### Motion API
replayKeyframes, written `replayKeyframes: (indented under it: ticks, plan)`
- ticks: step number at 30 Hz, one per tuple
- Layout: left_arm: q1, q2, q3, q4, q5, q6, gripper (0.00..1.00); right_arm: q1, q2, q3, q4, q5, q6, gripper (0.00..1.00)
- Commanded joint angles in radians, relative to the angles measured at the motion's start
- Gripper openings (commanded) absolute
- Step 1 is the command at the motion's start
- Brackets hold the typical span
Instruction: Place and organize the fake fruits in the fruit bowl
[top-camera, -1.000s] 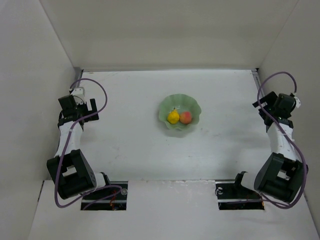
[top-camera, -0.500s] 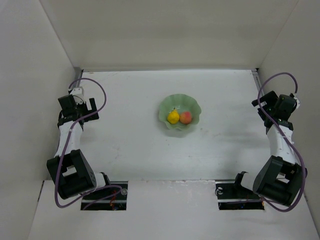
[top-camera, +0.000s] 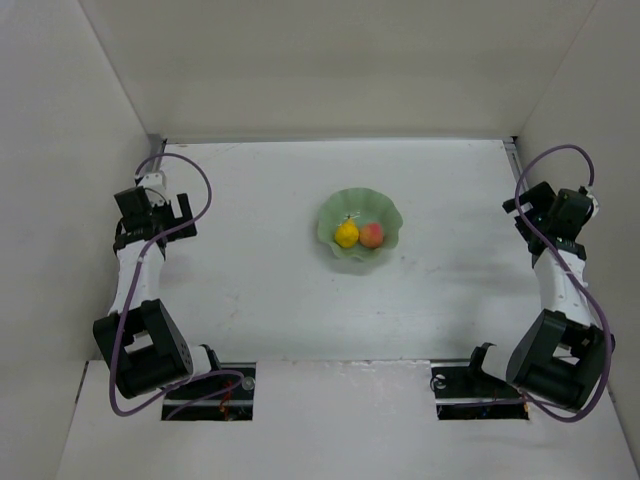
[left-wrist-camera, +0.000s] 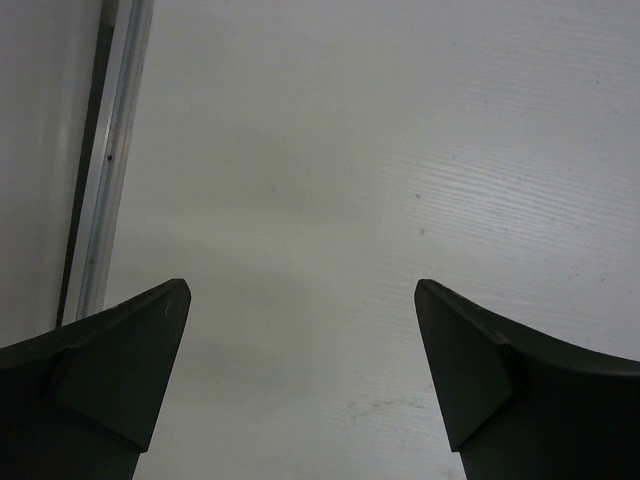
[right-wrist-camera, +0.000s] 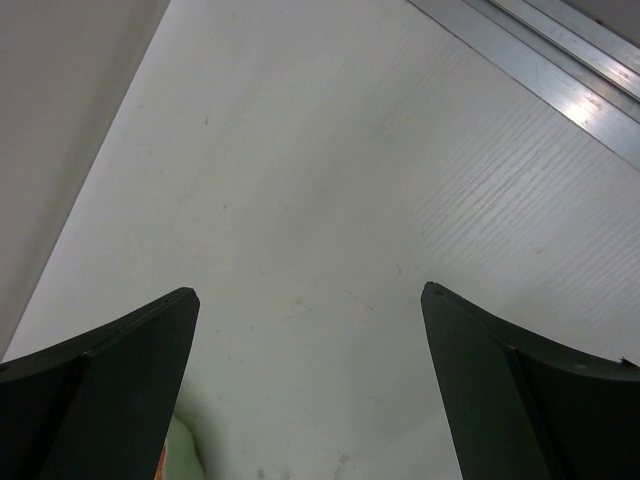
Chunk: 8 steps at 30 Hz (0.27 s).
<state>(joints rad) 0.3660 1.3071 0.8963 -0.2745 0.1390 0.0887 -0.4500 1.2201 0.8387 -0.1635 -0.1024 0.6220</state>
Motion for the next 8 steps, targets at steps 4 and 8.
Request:
replayKeyframes:
  ticks: [4, 8]
  plan:
    - [0.0, -0.005, 0.072, -0.014, -0.006, 0.006, 1.0, 0.012, 0.004, 0.016, 0.059, -0.008, 0.002, 1.0]
    - [0.007, -0.005, 0.082, -0.012, 0.007, -0.001, 1.0, 0.02, 0.007, 0.02, 0.058, -0.008, 0.001, 1.0]
